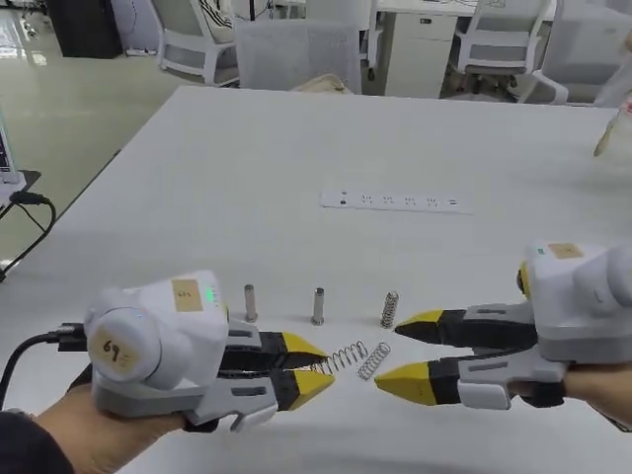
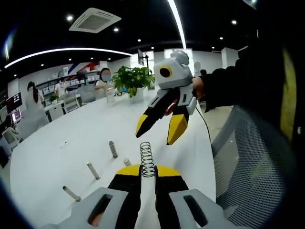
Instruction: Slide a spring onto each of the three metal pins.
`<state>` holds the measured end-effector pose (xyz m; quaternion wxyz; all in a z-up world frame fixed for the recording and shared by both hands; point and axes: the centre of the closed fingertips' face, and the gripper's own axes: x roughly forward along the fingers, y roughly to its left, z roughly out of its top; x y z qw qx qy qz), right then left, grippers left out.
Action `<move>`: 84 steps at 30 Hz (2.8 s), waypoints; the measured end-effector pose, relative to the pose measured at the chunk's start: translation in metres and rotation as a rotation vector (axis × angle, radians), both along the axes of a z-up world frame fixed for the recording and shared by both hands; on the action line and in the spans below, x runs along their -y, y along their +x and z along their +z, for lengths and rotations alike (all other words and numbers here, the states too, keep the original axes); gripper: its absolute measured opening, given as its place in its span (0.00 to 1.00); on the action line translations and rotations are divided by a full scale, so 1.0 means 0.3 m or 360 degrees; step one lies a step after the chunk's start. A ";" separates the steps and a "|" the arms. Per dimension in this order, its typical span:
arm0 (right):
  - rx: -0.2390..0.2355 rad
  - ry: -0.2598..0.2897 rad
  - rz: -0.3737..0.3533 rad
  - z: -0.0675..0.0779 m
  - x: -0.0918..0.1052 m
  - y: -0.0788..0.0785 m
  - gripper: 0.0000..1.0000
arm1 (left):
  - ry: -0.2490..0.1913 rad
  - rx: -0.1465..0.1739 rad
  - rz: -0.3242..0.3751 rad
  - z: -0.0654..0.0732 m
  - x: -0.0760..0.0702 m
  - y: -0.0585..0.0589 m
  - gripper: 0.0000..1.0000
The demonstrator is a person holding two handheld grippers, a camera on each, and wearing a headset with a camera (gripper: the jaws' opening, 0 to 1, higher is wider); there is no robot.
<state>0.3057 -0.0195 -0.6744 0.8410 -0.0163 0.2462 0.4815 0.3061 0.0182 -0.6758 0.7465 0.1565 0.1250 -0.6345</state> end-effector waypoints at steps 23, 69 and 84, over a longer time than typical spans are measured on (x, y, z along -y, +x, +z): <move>-0.0109 0.0075 0.0224 0.018 -0.077 -0.049 0.16 | -0.0039 -0.0004 -0.0121 0.026 0.017 -0.060 0.02; -0.0091 -0.0359 0.0569 0.034 -0.147 -0.089 0.09 | -0.0074 -0.0028 -0.0121 0.026 0.046 -0.081 0.01; -0.0113 -0.0443 0.0606 0.059 -0.144 -0.071 0.11 | -0.0167 -0.0053 -0.0075 0.053 0.043 -0.064 0.01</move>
